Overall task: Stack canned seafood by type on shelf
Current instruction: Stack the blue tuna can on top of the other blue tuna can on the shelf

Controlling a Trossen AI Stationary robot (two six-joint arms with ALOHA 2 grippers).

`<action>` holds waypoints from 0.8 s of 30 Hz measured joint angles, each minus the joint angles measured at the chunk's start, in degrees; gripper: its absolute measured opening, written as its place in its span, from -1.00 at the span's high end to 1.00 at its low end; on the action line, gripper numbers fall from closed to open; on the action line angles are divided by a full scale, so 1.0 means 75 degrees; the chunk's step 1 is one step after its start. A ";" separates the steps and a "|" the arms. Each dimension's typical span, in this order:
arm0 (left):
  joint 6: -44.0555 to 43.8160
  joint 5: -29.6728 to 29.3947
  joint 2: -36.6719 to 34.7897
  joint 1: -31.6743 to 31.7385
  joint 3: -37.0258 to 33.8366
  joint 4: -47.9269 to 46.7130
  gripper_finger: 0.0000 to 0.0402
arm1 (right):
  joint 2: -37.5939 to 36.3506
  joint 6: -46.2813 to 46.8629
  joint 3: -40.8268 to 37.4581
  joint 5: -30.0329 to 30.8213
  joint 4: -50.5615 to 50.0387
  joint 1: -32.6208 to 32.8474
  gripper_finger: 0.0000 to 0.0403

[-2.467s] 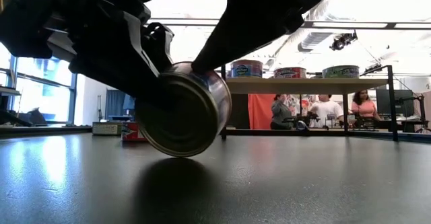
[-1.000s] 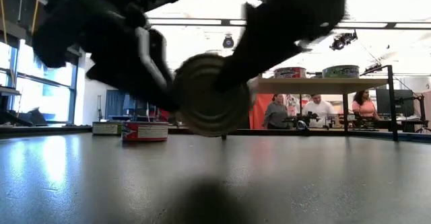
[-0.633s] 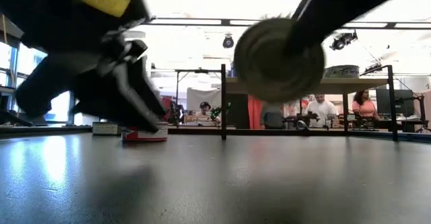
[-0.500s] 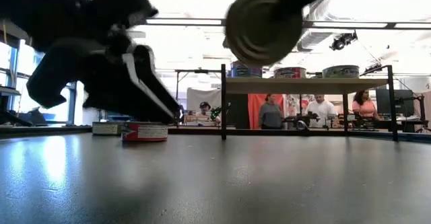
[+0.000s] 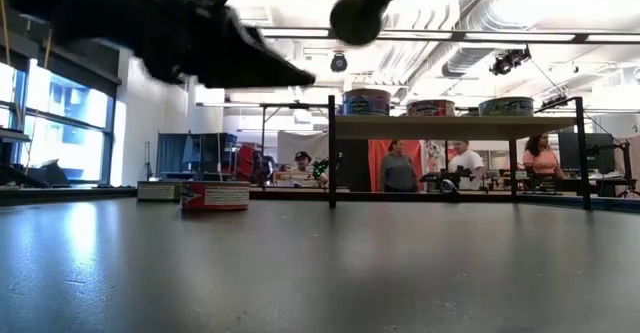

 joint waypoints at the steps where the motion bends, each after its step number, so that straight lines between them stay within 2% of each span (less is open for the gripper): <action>1: 0.0239 0.0401 -0.0144 0.0214 -0.0007 0.0011 -0.05 | 0.0022 -0.0466 -0.0008 -0.0274 0.0173 -0.0480 0.15; 5: 0.0662 0.1313 -0.0736 0.1089 -0.0032 -0.0344 -0.05 | 0.0311 -0.2050 -0.0017 -0.1284 0.1072 -0.2250 0.15; 10: 0.0765 0.1306 -0.1538 0.1922 -0.0032 -0.1428 -0.05 | 0.0724 -0.3189 -0.0017 -0.2056 0.1336 -0.3446 0.15; 15: 0.0704 0.1124 -0.2229 0.2307 -0.0035 -0.2177 -0.05 | 0.1056 -0.3847 -0.0017 -0.2626 0.1353 -0.3848 0.15; 21: 0.0448 0.0302 -0.2552 0.2327 -0.0035 -0.2490 -0.05 | 0.1208 -0.4414 0.0000 -0.2596 0.1446 -0.3879 0.15; 24: 0.0315 0.0098 -0.2556 0.2252 -0.0035 -0.2413 -0.05 | 0.1195 -0.4605 0.0000 -0.2593 0.1375 -0.3876 -0.05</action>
